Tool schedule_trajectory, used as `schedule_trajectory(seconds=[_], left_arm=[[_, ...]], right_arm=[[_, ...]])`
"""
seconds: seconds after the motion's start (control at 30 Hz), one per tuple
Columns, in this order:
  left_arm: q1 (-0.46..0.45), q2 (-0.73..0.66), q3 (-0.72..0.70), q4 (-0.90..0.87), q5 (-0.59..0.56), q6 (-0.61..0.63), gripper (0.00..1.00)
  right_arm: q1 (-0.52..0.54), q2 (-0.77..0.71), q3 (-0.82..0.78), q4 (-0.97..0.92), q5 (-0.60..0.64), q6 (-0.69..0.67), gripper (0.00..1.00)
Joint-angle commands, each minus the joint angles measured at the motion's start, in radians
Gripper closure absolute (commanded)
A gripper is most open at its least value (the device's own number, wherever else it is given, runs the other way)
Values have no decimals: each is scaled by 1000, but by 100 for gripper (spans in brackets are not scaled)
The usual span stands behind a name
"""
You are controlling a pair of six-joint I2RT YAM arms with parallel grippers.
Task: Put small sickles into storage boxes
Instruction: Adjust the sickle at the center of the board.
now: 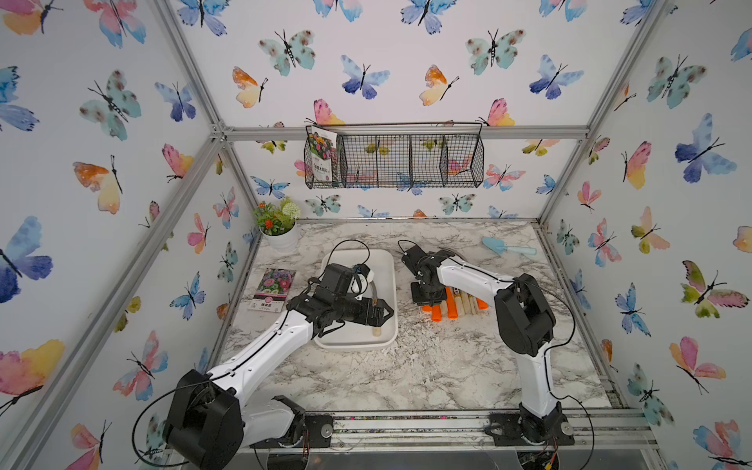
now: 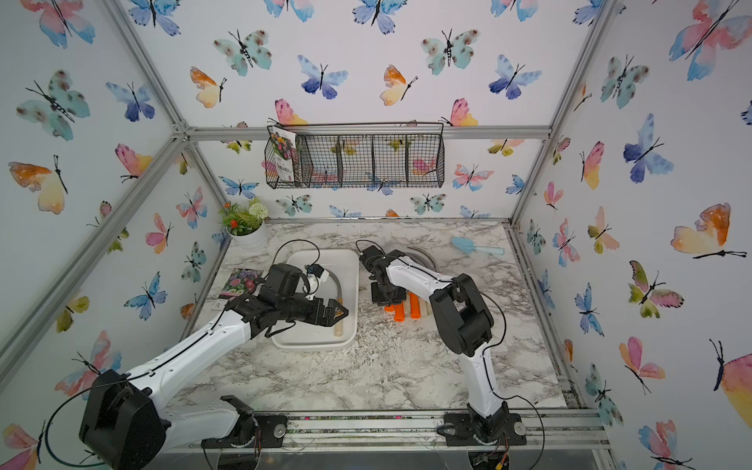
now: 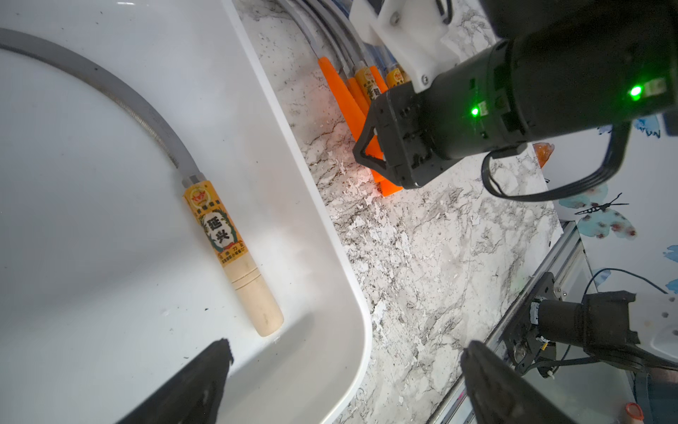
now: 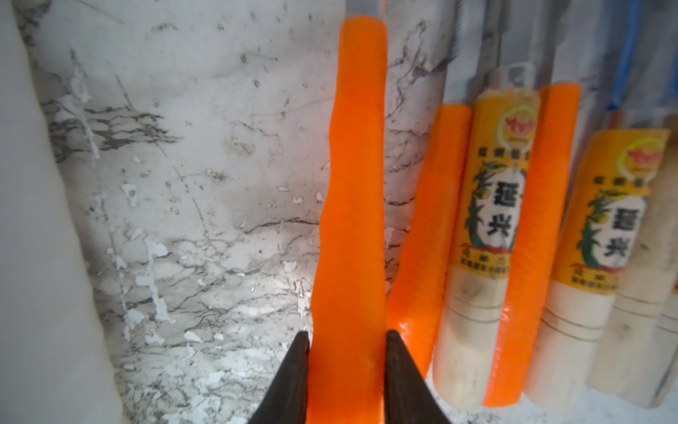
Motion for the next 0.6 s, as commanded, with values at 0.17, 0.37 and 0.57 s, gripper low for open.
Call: schedule_trajectory(seconds=[0.17, 0.37, 0.57], left_arm=[[-7, -25, 12, -5, -1, 6, 2], [-7, -21, 19, -5, -1, 4, 2], [-8, -16, 20, -1, -1, 3, 2]], right_arm=[[-8, -63, 5, -40, 0, 14, 80], [-8, -87, -13, -39, -1, 16, 80], [-8, -98, -29, -22, -13, 8, 80]])
